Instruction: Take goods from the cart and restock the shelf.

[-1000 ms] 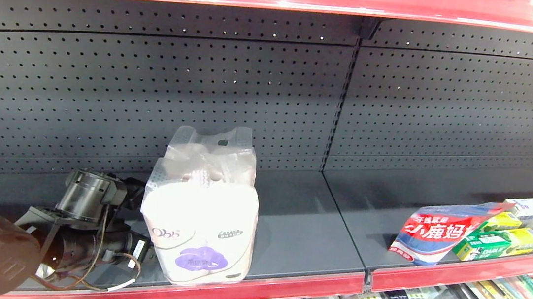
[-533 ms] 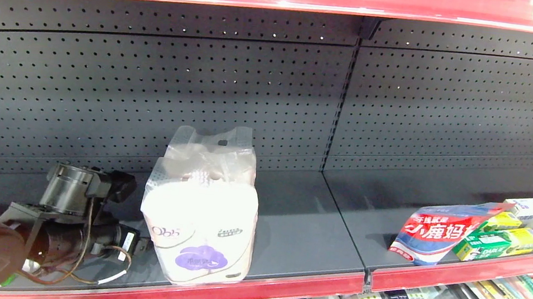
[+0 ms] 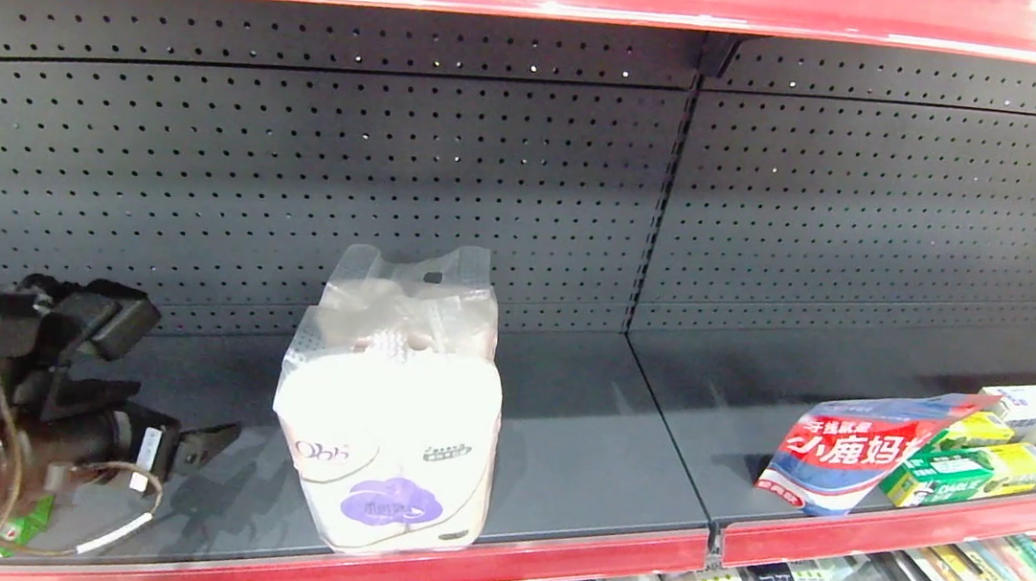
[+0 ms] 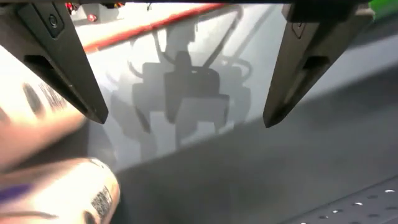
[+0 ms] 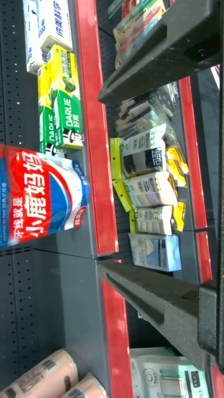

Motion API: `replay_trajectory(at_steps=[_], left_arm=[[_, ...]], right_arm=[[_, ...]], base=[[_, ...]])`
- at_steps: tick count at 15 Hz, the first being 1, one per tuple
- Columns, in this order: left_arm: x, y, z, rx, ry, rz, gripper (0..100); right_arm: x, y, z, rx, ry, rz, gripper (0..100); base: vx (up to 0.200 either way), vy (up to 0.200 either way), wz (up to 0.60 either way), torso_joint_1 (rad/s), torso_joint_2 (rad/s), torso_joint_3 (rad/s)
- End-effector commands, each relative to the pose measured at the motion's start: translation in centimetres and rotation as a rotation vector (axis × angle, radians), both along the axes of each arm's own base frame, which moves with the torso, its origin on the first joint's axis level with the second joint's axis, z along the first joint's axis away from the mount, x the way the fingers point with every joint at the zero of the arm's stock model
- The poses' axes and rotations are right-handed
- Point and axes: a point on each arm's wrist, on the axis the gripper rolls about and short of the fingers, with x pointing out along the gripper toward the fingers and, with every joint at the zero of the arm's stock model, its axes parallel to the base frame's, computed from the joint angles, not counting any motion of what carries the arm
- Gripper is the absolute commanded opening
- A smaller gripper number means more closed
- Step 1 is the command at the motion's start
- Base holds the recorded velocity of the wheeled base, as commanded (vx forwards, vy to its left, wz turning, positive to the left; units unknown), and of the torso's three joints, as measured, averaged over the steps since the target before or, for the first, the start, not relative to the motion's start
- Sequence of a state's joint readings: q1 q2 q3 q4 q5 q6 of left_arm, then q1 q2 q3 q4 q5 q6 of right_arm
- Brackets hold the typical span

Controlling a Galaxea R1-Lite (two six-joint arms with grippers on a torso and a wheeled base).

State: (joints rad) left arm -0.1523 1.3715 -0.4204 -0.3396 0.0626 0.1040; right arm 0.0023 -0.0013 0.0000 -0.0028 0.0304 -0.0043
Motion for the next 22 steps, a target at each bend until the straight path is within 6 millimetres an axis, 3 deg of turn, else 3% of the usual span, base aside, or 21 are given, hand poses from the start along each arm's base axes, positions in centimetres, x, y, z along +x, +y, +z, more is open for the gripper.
replay_trajectory(at_steps=[1,3,4,7,8,9,10,14,17,22], left_arm=[[-7.3,2.0,2.0,-0.038,-0.135,0.040,100],[-10.6,2.3,2.0,-0.049,-0.204,0.045,100],[-13.3,2.3,1.3,-0.043,-0.261,0.012,100],[-16.9,2.5,-0.4,-0.039,-0.383,-0.018,100],[-17.9,2.6,-1.2,-0.041,-0.409,-0.017,100],[-19.9,2.8,-3.8,-0.039,-0.447,-0.019,100],[-21.0,2.9,-4.9,-0.047,-0.481,-0.020,100],[-20.6,3.0,-5.0,-0.094,-0.477,0.060,100],[-20.3,3.4,-5.3,-0.136,-0.545,0.263,100],[-20.1,3.4,-5.3,-0.133,-0.586,0.290,100]], right_arm=[[0.0,0.0,0.0,0.000,0.001,0.001,100],[0.0,0.0,0.0,0.000,0.001,0.001,100],[0.0,0.0,0.0,0.000,0.001,0.001,100],[0.0,0.0,0.0,0.000,0.001,0.001,100],[0.0,0.0,0.0,0.000,0.001,0.001,100],[0.0,0.0,0.0,0.000,0.001,0.001,100],[0.0,0.0,0.0,0.000,0.001,0.001,100],[0.0,0.0,0.0,0.000,0.001,0.001,100],[0.0,0.0,0.0,0.000,0.001,0.001,100],[0.0,0.0,0.0,0.000,0.001,0.001,100]], base=[[0.000,0.000,0.00,0.000,0.00,0.000],[0.000,0.000,0.00,0.000,0.00,0.000],[0.000,0.000,0.00,0.000,0.00,0.000],[0.000,0.000,0.00,0.000,0.00,0.000],[0.000,0.000,0.00,0.000,0.00,0.000],[0.000,0.000,0.00,0.000,0.00,0.000],[0.000,0.000,0.00,0.000,0.00,0.000],[0.000,0.000,0.00,0.000,0.00,0.000],[0.000,0.000,0.00,0.000,0.00,0.000],[0.000,0.000,0.00,0.000,0.00,0.000]])
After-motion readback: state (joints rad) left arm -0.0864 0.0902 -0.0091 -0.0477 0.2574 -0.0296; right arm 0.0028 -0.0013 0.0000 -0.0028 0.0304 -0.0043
